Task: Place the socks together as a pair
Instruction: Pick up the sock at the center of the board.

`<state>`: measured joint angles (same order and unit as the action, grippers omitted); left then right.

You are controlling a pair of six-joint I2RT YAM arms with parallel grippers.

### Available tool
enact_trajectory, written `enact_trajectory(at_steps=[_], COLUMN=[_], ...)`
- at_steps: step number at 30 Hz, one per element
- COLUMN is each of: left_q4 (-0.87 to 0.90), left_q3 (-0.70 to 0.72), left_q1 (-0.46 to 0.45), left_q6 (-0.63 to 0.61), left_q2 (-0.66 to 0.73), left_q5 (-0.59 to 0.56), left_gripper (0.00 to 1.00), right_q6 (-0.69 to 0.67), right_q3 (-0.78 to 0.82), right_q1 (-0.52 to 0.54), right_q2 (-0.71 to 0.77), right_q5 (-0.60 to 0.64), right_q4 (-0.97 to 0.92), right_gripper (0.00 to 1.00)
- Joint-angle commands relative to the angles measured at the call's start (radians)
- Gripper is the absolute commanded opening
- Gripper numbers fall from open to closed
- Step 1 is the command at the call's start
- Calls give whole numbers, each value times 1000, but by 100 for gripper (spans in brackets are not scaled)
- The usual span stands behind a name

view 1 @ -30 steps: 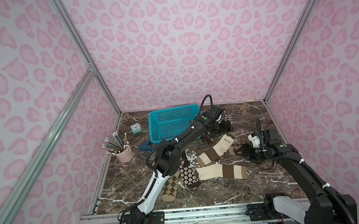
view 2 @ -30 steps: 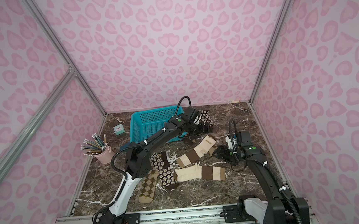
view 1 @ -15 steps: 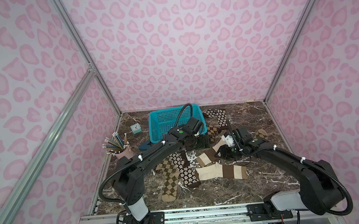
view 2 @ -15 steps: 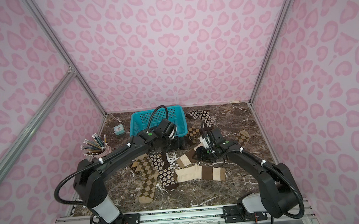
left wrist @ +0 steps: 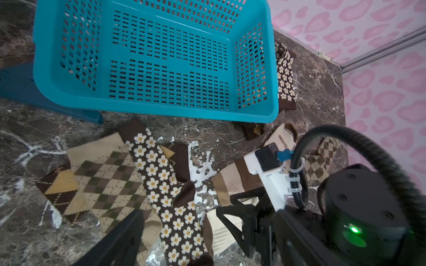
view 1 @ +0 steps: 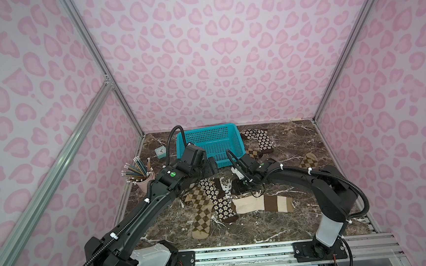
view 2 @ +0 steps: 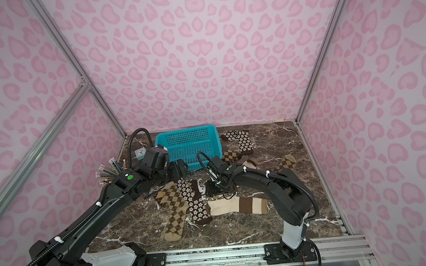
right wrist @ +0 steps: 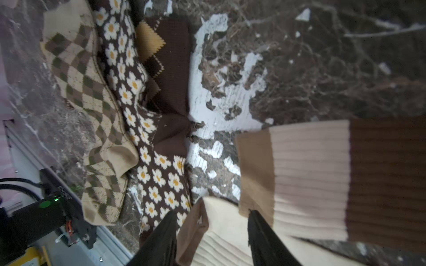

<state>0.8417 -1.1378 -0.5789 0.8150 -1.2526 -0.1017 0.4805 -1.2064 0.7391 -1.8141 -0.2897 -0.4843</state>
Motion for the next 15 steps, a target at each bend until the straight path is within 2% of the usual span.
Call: enact_trajectory(at_steps=[1, 4, 9, 11, 15], left_q4=[0, 5, -3, -8, -13], left_q3=[-3, -2, 18, 28, 44], left_q1=[13, 20, 37, 40, 52], left_q6=[-28, -39, -45, -48, -58], left_q2=[11, 21, 34, 38, 42], left_q5=[-39, -49, -43, -41, -38], left_gripper=[91, 91, 91, 91, 91], right_q6=[-55, -68, -88, -99, -122], right_q3=[-89, -140, -192, -202, -200], right_q1=[30, 55, 79, 89, 87], right_q2=[-81, -128, -189, -218, -218], right_q5=[176, 279, 362, 396, 483], right_q4=[-118, -176, -198, -198, -209], right_gripper=[52, 49, 45, 38, 13])
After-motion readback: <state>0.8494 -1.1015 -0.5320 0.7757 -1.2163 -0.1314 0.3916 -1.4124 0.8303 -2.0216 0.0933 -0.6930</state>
